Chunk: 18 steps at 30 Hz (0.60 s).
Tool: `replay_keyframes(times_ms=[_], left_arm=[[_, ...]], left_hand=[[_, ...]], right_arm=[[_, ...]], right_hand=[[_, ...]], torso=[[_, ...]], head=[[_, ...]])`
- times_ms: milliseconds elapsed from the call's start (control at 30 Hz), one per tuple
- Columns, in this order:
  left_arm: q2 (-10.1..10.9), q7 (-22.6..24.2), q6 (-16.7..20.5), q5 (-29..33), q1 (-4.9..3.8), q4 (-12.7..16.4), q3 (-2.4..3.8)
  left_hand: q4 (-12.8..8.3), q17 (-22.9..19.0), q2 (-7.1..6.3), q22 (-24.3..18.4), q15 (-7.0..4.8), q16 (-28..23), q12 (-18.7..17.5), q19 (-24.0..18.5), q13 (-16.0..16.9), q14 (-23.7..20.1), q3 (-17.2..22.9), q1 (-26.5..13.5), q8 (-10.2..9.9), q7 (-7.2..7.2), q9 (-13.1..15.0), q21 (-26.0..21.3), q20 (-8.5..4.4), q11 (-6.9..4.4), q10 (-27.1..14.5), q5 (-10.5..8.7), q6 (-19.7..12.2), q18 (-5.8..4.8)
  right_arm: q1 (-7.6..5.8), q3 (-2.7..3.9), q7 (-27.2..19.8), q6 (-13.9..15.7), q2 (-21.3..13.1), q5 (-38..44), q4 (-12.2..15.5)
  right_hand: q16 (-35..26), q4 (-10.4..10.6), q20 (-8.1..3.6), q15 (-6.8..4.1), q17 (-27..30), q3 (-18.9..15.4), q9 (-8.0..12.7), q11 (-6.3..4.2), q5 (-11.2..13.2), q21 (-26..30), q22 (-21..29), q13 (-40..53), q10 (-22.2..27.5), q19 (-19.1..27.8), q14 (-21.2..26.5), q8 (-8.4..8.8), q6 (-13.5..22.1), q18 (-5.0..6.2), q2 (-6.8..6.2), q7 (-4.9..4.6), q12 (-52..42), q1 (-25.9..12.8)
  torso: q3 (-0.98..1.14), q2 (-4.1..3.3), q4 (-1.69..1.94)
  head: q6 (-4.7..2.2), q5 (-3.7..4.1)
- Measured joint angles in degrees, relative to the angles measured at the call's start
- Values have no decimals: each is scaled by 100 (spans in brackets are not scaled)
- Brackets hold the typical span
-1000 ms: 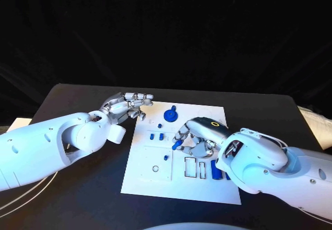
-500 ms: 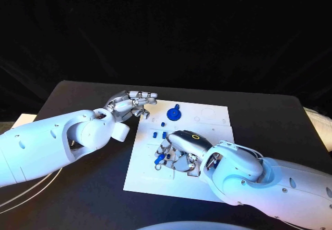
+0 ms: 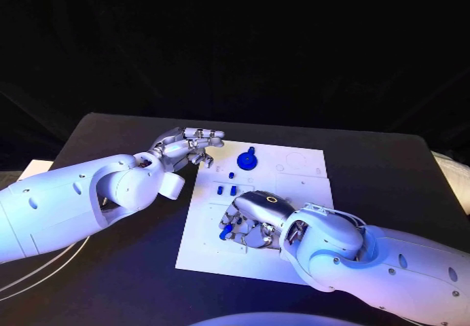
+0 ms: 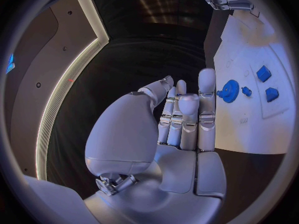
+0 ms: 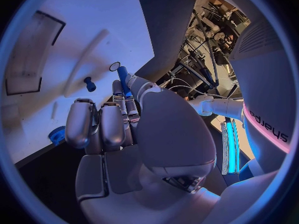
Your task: Assemble the parts on the task board
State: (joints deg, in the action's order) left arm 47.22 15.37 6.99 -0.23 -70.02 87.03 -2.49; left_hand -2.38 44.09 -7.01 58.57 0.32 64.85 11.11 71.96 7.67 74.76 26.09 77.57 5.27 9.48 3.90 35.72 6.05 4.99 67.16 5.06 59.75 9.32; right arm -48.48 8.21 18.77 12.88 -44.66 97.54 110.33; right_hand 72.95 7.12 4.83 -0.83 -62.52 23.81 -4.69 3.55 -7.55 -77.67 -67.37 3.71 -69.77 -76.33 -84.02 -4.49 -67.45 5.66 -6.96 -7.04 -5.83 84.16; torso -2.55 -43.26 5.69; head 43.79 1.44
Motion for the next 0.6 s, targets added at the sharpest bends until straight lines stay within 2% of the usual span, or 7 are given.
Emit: replay_keyframes(times_ms=[200,600], left_arm=[[5,-1,1,0,0,5,0],[19,-2,1,0,0,10,0]], left_hand=[[0,0,0,-10,20,0,21,0,3,-20,0,0,0,0,0,-25,0,0,0,0,0,0],[0,1,0,-10,20,0,22,0,5,-20,1,0,0,0,0,-24,0,0,0,0,0,0]], right_arm=[[3,-2,79,-128,18,108,-18],[3,-1,317,-195,55,374,-10]], right_hand=[[0,0,2,0,0,0,-4,0,0,0,0,0,0,2,0,15,1,1,0,-1,8,0],[-1,0,21,0,8,-1,-2,21,1,0,0,-1,-19,22,0,-8,17,2,0,-15,14,0]], torso=[[-1,0,1],[3,4,-2]], head=[[9,-5],[21,1]])
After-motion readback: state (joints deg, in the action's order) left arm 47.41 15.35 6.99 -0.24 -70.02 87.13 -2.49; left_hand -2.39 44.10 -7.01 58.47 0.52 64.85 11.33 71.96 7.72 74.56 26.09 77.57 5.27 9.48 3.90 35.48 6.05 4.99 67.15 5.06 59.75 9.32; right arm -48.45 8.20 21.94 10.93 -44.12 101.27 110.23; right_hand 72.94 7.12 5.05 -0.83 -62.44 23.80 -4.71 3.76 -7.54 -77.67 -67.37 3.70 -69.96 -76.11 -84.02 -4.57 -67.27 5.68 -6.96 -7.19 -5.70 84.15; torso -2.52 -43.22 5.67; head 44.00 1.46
